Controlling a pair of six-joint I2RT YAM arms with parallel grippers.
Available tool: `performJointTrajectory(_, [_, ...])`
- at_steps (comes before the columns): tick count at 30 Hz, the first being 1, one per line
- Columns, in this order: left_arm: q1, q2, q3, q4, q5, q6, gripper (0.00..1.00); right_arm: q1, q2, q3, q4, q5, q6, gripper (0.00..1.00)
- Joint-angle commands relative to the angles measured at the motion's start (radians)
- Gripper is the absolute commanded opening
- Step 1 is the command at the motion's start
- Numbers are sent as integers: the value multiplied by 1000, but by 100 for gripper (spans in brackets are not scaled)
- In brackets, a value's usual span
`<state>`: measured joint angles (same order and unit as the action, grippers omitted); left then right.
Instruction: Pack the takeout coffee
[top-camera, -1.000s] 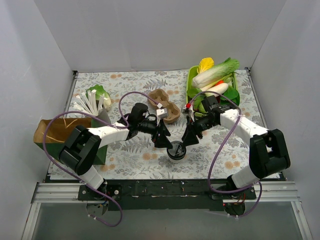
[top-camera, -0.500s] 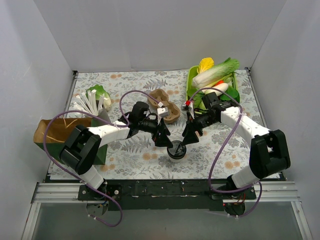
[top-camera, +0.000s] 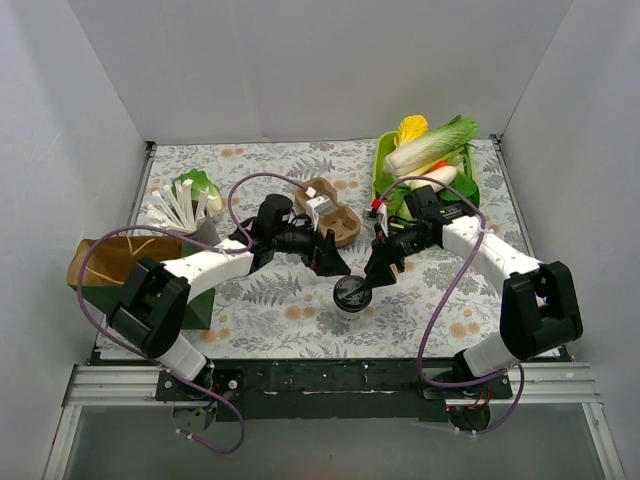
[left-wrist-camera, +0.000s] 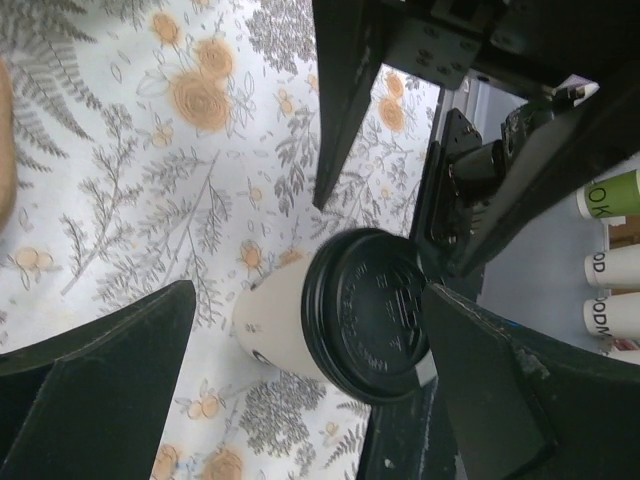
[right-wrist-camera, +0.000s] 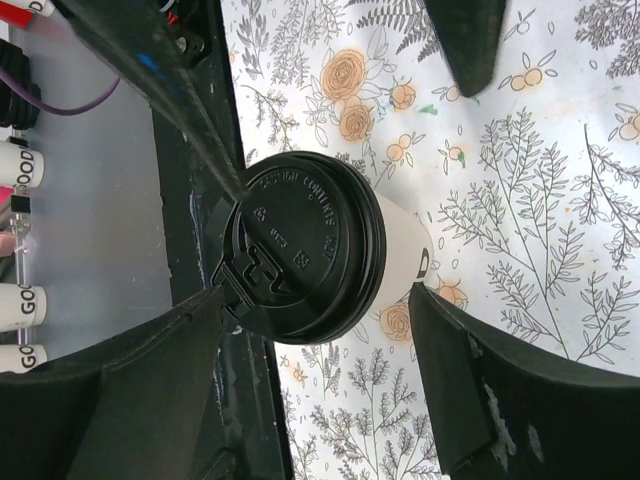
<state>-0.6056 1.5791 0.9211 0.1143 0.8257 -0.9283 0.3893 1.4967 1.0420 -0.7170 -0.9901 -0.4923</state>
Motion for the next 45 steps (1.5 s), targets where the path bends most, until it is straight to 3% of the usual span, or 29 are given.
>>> performJointTrajectory(1, [4,-87,-67,-10,10,-58,98,2,2,-17,85,-5,83,82])
performJointTrajectory(17, [-3,-73,-153,28,142,-72,98,2,56,-42,166,-35,161,82])
performJointTrajectory(45, [-34,39,-174,39,130,42,98,2,76,-92,200,-48,184,81])
